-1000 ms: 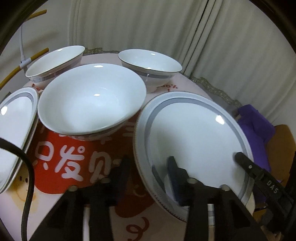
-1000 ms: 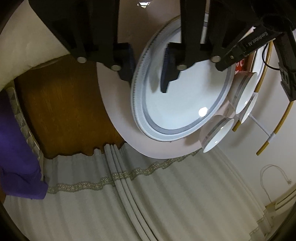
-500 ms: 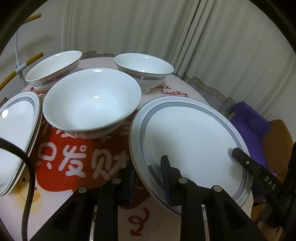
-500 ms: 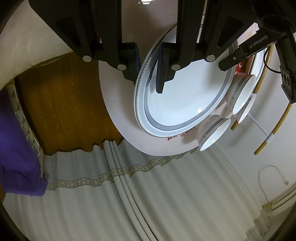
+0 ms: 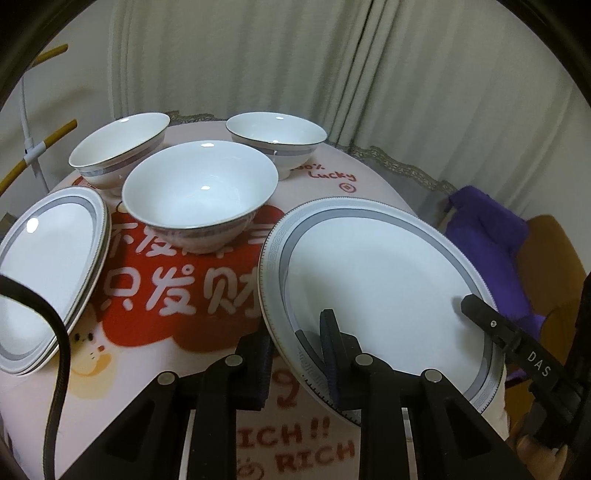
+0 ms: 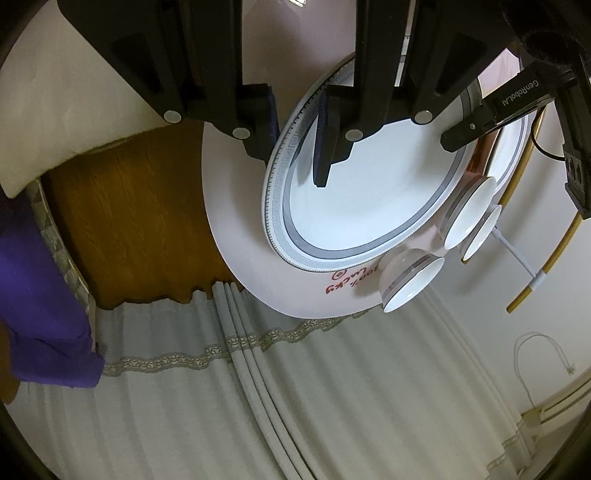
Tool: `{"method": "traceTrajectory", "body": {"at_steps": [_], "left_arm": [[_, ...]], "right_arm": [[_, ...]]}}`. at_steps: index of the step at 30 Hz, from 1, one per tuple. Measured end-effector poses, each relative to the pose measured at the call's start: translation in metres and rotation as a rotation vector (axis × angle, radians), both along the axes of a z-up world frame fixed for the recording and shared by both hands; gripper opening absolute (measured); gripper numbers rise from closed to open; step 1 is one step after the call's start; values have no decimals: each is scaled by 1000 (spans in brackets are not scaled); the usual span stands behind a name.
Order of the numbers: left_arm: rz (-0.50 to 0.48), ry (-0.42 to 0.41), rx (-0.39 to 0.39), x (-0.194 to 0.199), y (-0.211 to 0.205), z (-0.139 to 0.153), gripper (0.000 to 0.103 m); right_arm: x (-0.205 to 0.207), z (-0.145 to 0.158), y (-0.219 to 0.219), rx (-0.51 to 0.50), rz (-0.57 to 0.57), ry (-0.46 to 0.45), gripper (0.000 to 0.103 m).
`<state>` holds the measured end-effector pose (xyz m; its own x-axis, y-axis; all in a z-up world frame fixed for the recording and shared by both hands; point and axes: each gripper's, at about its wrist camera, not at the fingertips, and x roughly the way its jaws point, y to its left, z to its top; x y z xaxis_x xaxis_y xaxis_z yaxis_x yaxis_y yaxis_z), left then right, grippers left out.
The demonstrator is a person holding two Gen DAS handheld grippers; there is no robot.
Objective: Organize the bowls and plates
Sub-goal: 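Close both grippers on the rim of the grey-rimmed plate, then lift the held plate with both grippers and carry it over the plate stack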
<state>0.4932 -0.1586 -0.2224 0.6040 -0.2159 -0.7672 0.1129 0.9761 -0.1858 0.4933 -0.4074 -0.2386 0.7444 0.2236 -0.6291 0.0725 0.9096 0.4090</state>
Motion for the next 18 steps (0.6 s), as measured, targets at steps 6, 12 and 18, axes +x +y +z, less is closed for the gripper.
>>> {"method": "traceTrajectory", "body": {"at_steps": [6,12,18], "left_arm": [[-18,-17,5,-32,8,14,20],[-23,-43,10,-66,24,27,20],[-17,-63,7,-102,50,39,21]], "right_arm": [[-25,4,6,12,-18,-3,17],[-47,11,20,8,-19,-17,17],[-70,19,40,2,-4,-35,17]]}}
